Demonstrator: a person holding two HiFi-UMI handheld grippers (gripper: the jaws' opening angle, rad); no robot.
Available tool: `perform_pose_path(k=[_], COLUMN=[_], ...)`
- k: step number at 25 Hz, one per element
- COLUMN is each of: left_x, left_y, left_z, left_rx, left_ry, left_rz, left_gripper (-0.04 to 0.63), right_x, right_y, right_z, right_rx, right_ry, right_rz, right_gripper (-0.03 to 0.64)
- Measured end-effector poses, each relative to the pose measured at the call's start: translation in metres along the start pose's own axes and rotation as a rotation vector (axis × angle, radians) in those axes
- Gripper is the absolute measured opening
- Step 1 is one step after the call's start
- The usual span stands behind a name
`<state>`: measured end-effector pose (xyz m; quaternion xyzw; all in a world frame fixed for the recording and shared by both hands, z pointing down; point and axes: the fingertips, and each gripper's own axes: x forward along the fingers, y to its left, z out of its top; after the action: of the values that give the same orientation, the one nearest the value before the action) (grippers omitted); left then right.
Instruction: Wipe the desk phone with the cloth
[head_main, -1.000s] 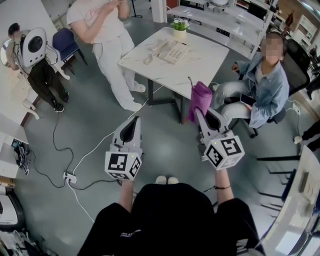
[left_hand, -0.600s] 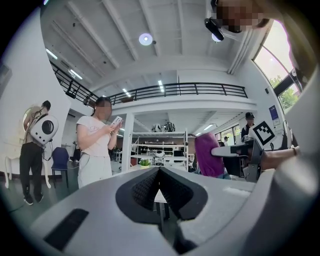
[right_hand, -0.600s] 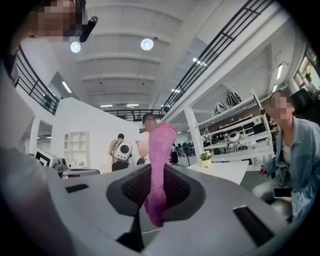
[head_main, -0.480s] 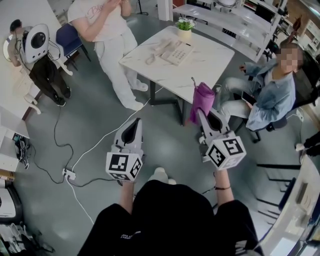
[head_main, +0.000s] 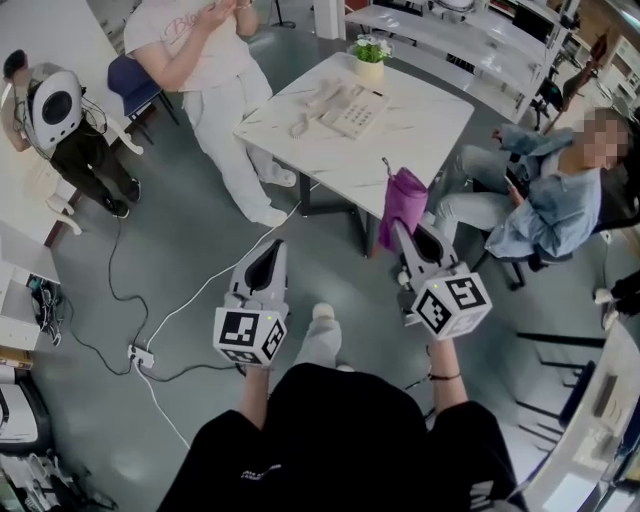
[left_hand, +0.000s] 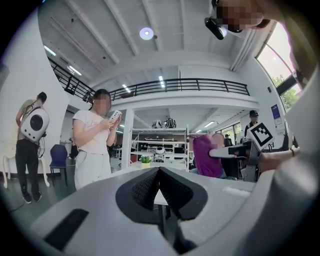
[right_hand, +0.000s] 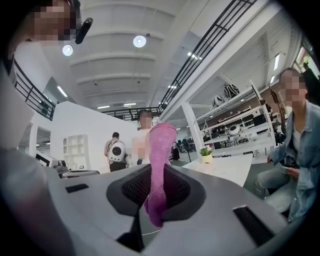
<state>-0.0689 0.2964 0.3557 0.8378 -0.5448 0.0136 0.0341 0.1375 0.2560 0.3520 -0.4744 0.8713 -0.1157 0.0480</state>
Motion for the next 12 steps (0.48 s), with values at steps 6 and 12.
perform_pose_path(k=[6, 12], left_x=[0.050, 0.110], left_y=[0.030, 0.071], left_z=[-0.009, -0.008], left_rx=[-0.024, -0.047], left_ry=[0.006, 0.018], left_rz=[-0.022, -0.050], left_gripper=[-0.002, -0.002], right_x=[0.045, 0.106], right_y=[-0.023, -0.044], right_z=[-0.007, -0.003], right_rx=[0.017, 0.004], right_ry=[0.012, 0.047], right_rz=[-0.027, -0.054], right_gripper=[0.041, 0.041])
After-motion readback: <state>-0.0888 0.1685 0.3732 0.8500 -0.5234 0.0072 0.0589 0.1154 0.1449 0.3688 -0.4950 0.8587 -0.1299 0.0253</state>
